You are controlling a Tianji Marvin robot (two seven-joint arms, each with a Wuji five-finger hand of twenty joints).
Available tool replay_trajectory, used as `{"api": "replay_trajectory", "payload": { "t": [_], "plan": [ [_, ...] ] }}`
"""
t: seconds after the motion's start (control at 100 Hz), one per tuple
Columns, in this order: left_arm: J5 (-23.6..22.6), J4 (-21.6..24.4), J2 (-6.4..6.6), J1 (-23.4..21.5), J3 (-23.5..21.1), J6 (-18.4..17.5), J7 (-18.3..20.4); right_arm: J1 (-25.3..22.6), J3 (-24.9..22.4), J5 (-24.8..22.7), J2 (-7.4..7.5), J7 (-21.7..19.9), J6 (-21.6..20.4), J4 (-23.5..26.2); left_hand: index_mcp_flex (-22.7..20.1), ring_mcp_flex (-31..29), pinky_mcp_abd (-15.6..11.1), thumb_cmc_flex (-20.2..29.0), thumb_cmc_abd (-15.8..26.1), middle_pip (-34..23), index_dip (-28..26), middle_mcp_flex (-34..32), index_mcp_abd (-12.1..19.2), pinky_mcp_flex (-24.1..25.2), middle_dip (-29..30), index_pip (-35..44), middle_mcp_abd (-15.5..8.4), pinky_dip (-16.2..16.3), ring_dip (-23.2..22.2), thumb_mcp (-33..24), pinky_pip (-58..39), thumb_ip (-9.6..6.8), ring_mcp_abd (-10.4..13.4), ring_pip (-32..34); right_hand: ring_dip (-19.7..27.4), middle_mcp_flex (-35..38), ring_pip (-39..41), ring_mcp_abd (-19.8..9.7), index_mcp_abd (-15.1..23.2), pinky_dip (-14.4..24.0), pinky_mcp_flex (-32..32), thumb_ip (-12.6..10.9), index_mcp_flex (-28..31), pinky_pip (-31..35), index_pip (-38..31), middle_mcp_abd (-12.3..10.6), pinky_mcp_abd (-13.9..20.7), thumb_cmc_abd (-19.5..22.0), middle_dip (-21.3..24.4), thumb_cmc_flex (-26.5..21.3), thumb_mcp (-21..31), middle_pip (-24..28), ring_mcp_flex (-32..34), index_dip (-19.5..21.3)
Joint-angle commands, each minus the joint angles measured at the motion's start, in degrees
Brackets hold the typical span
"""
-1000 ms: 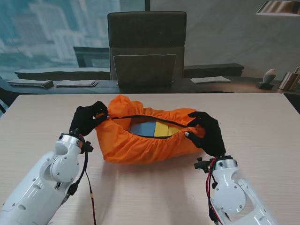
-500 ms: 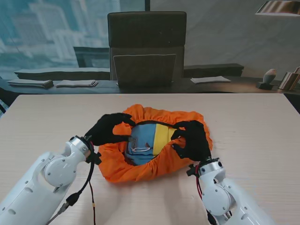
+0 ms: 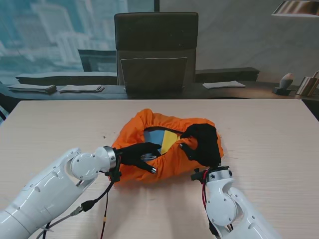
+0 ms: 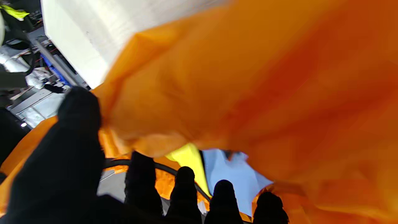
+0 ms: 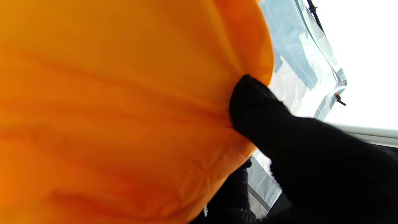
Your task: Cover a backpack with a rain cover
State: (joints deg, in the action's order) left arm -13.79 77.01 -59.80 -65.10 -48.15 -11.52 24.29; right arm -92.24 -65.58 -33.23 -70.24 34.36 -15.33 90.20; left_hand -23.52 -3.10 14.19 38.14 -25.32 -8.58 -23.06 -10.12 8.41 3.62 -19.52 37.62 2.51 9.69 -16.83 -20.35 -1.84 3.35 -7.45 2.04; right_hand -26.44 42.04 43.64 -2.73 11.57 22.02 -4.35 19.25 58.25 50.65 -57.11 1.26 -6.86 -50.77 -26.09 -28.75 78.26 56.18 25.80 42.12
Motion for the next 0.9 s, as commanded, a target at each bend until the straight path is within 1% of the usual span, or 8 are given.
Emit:
{"api": "replay_trajectory", "payload": {
  "t": [0.0, 0.08, 0.24, 0.42, 0.53, 0.64, 0.81, 0.89],
  "plan": [
    [1.1, 1.2, -1.20, -0.6, -0.5, -0.2, 0.9, 0.1, -0.1, 0.3, -0.11, 0.2, 0.5, 0.5, -8.0, 1.2, 0.1, 1.1, -3.7, -5.2, -6.3, -2.7, 8.8, 0.2, -1.7, 9.8, -3.2, -1.8, -2.5, -3.7, 2.2, 1.25, 2.1, 0.8, -0.8, 0.1, 0.8, -0.7, 9.7, -0.9, -0.3, 0.2, 0.3, 1.1, -2.1, 0.5, 1.0, 3.4, -0.5, 0.0, 0.3, 0.6, 1.1, 3.0],
    [2.1, 2.0, -1.35, -1.9, -1.8, 0.4, 0.5, 0.8, -0.4, -0.1, -0.24, 1.2, 0.9, -0.6, -15.2, -0.2, 0.3, 7.7, -2.7, -9.6, -14.9, -8.0, 14.7, 0.2, -1.1, 19.4, -4.1, -1.3, -4.2, 0.8, 2.2, -0.09, 1.9, 3.6, -0.8, -0.7, 0.7, -0.6, 9.2, -1.1, -0.3, 0.2, 0.2, 1.2, -2.3, 0.6, 1.0, 3.1, -0.4, -0.2, 0.4, 0.2, 0.7, 3.1],
    [-1.2, 7.7, -0.79, -7.6, -8.6, 2.7, -0.7, 1.7, -1.2, -0.4, -0.49, 3.0, 1.5, -3.3, -18.0, -7.7, 1.9, 6.7, 0.2, -14.2, -24.8, -19.7, 3.3, 0.8, -3.9, 25.6, 0.9, 4.1, -5.7, 0.0, 0.0, -0.94, 0.2, 10.1, -0.8, -1.0, 0.7, -0.5, 7.5, -1.7, -0.4, 0.1, 0.4, 1.3, -3.0, 0.7, 1.1, 2.1, -0.1, -1.2, 1.3, -0.1, 0.3, 3.0],
    [-16.5, 13.5, -1.21, -13.8, -16.4, -0.5, -11.1, 1.7, -2.2, -0.8, -0.10, 2.1, 1.5, -4.8, -26.8, -19.3, 4.5, -5.7, -2.1, -19.4, -40.5, -30.8, 2.8, -5.1, -8.7, 34.9, -0.1, 8.8, -9.8, -5.6, -2.8, -0.13, -2.1, 19.3, -0.5, 1.1, 0.2, 0.4, 6.9, -2.4, -0.4, 0.3, 0.7, 1.4, -3.5, 1.7, 0.9, 1.6, 1.0, -1.4, 1.9, -1.1, 1.9, 2.5],
    [-32.1, 15.7, -0.90, -16.2, -20.5, -2.6, -17.2, 1.5, -2.7, -0.8, 0.22, 0.8, 1.2, -4.9, -25.1, -20.6, 4.7, -6.8, -3.4, -19.0, -42.4, -30.4, 5.7, -7.5, -8.8, 33.8, -1.6, 9.1, -10.1, -6.7, -3.6, 0.97, -1.8, 21.2, 0.3, 7.1, -0.9, 2.3, 6.7, -2.4, -0.4, 0.3, 0.7, 2.6, -3.6, 3.8, 0.4, 1.6, 2.0, -1.4, 1.8, -2.3, 5.8, 2.4],
    [-42.6, 16.9, 0.18, -17.2, -23.3, -1.6, -16.4, 1.4, -3.2, -2.1, 0.95, -1.3, 0.9, -4.9, -19.7, -19.7, 4.2, -6.0, -3.4, -18.0, -43.3, -27.4, 8.5, -7.8, -8.6, 31.7, -2.1, 9.2, -9.8, -8.8, -3.8, 2.58, -1.6, 21.0, 0.8, 10.9, -1.5, 3.4, 6.1, -2.4, -0.3, 0.2, 0.9, 3.6, -3.5, 4.7, -0.2, 1.7, 1.5, -1.5, 1.6, -2.7, 8.5, 2.1],
    [-49.1, 12.3, 1.06, -15.8, -23.4, -0.1, -16.2, 2.4, -3.2, -7.5, 2.68, -4.1, 0.9, -6.7, -17.0, -18.2, 3.9, -5.4, -3.4, -17.6, -43.3, -23.9, 10.3, -8.1, -8.5, 30.8, -2.3, 9.5, -9.9, -9.1, -4.1, 4.75, -1.8, 21.1, 1.3, 10.1, -2.5, 3.5, 6.5, -2.8, -0.5, 0.1, 0.9, 3.9, -2.9, 4.1, -0.6, 2.4, 1.2, -1.3, 0.5, -4.3, 8.3, 1.5],
    [-50.6, 9.0, 1.00, -14.5, -22.2, 0.8, -20.1, 3.2, -2.7, -10.3, 3.25, -3.6, 1.4, -7.7, -15.7, -17.6, 3.9, -5.6, -2.6, -17.8, -42.8, -22.2, 10.3, -8.8, -8.5, 30.2, -2.2, 9.9, -10.2, -9.3, -4.7, 5.76, -2.0, 21.7, 1.4, 9.2, -2.7, 3.5, 6.4, -2.9, -0.6, 0.0, 0.9, 4.1, -2.6, 3.6, -0.9, 2.8, 1.1, -1.3, 0.0, -5.1, 8.0, 1.0]
  ]
}}
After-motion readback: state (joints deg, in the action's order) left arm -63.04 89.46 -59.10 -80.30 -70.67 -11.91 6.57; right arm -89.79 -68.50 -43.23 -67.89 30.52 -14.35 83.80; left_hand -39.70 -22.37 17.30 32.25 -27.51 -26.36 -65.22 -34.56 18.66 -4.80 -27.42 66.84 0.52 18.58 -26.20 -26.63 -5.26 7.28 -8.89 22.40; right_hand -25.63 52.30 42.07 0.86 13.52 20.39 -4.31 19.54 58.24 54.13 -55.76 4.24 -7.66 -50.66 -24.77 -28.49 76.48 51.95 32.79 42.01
